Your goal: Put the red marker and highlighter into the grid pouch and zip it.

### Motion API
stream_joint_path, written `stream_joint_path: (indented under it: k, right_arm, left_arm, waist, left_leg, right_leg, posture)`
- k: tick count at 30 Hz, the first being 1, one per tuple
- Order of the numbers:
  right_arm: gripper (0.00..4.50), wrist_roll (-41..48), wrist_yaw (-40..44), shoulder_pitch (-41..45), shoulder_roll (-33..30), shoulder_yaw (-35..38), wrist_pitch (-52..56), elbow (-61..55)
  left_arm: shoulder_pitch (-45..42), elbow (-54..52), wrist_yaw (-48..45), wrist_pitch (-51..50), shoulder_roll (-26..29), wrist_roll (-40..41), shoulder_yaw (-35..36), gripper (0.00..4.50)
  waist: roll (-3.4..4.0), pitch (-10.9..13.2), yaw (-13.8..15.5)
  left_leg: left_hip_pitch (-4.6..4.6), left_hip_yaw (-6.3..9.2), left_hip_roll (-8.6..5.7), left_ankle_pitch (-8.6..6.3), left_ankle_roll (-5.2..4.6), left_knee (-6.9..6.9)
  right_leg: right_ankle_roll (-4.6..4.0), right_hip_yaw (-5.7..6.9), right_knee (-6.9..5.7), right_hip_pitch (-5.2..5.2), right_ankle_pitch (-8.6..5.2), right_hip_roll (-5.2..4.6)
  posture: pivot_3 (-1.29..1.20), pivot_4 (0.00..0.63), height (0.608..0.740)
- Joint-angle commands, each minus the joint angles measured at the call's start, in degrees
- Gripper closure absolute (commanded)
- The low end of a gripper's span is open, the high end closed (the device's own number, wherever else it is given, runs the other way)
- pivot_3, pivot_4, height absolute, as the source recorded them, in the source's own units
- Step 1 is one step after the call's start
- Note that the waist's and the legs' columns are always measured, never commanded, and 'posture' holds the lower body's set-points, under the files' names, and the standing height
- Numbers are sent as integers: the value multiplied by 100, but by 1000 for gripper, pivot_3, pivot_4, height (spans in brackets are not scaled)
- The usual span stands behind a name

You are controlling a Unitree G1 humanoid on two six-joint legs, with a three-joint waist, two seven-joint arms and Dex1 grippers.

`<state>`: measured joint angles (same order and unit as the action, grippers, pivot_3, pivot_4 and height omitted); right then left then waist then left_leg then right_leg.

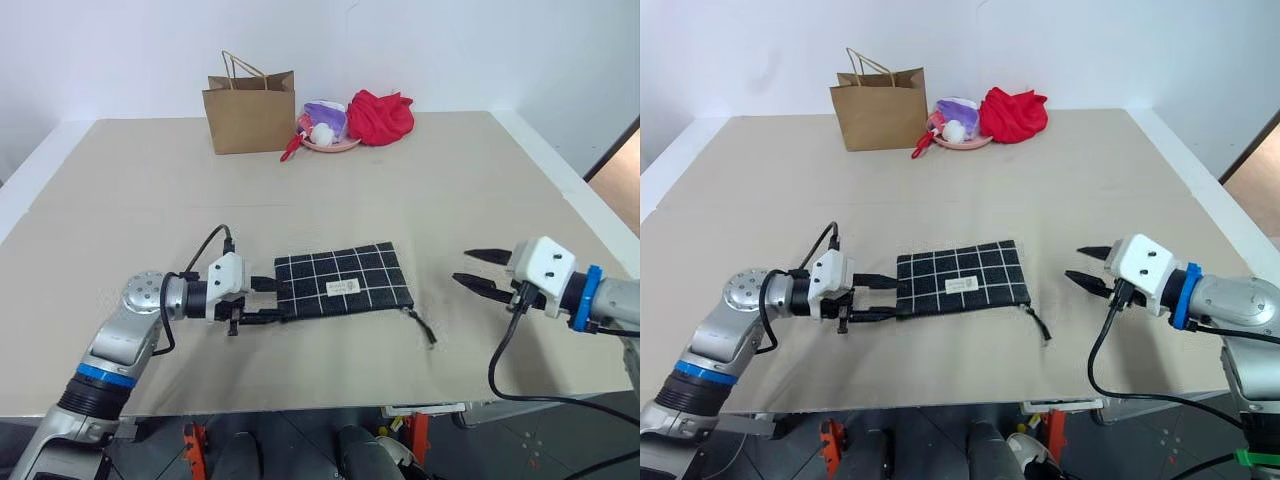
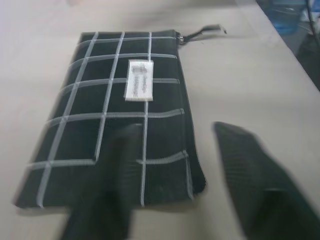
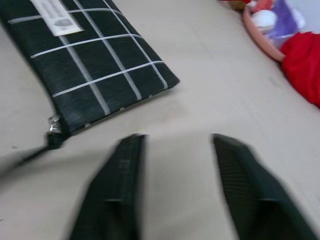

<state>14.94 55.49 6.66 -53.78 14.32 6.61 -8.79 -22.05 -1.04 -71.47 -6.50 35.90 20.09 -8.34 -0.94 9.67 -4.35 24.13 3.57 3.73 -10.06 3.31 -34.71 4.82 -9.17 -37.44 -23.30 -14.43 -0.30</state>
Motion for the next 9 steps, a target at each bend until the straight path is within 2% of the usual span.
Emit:
stream_joint_path:
  k: [1, 5, 9]
  right_arm:
    - [47, 343, -256, 33, 229, 158, 445, -265]
    - [47, 623, -599, 103, 698, 36, 1041, -430]
    - [47, 968, -1098, 194, 1249, 28, 1708, -539]
  left_arm:
    - [-89, -263, 39, -634, 253, 430, 414, 21]
    - [53, -383, 460, -1345, 526, 662, 886, 21]
    - [336, -455, 1404, -1737, 554, 343, 1212, 21]
  waist:
    - [-1, 0, -9]
    - [1, 2, -25]
    - [1, 1, -18]
  left_leg:
    - [0, 1, 1, 0, 0, 0]
    - [0, 4, 1, 0, 0, 1]
    - [0, 3, 0, 0, 0, 0]
  right_leg:
    - [0, 0, 0, -1, 0, 1]
    - [0, 0, -2, -2, 0, 2]
    - [0, 1, -2, 0, 0, 0]
  posture:
    - [0, 150, 740]
    - [0, 150, 740]
    - [0, 150, 740]
